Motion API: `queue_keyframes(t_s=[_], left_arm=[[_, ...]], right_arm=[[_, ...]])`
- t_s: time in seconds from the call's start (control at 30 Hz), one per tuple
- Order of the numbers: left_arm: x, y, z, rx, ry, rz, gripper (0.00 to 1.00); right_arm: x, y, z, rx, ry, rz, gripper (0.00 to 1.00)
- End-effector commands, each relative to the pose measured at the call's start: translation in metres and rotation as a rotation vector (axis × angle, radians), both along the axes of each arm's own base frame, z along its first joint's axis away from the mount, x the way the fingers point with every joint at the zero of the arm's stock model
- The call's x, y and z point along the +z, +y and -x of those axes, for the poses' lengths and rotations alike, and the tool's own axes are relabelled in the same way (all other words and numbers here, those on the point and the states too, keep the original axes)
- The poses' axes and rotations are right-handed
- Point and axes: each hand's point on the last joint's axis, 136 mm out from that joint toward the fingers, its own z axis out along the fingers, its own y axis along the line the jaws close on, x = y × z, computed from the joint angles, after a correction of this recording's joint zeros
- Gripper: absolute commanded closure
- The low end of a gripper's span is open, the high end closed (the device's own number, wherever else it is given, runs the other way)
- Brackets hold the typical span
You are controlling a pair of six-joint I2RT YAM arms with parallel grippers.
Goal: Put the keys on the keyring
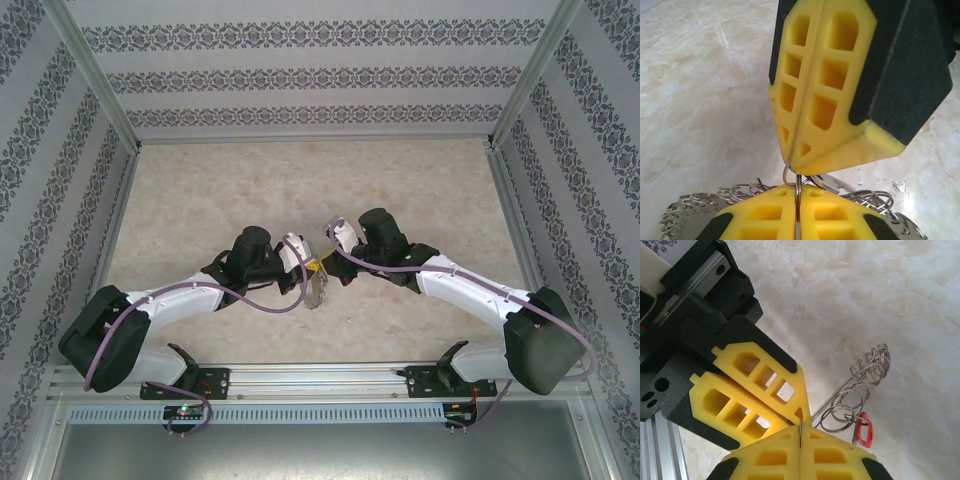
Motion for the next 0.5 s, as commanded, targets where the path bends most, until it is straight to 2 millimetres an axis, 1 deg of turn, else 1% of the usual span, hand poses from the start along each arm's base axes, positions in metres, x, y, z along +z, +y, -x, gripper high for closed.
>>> queue_keyframes(t_s=[0.0,0.13,0.2,0.47], left_arm=[[0.008,-0.007,0.000,-0.031,-0.033,-0.001,0.94],[0.006,-0.005,0.002,-0.030,-0.027,-0.019,0.95],[0.007,-0.004,0.002,-0.027,-0.027,-0.021,1.00],[0.007,-0.003,0.001,-0.016,-0.035,-0.007,1.00]], right_arm=[[0.022,0.005,0.004,0.035,-0.050,-0.034,1.00],[0.020,0.000,0.002,0.010,-0.066,-0.031,1.00],[0.017,-0.002,0.001,-0.001,-0.066,-0.024,1.00],[0.013,-0.013,-0.006,-0.054,-0.066,0.008,1.00]])
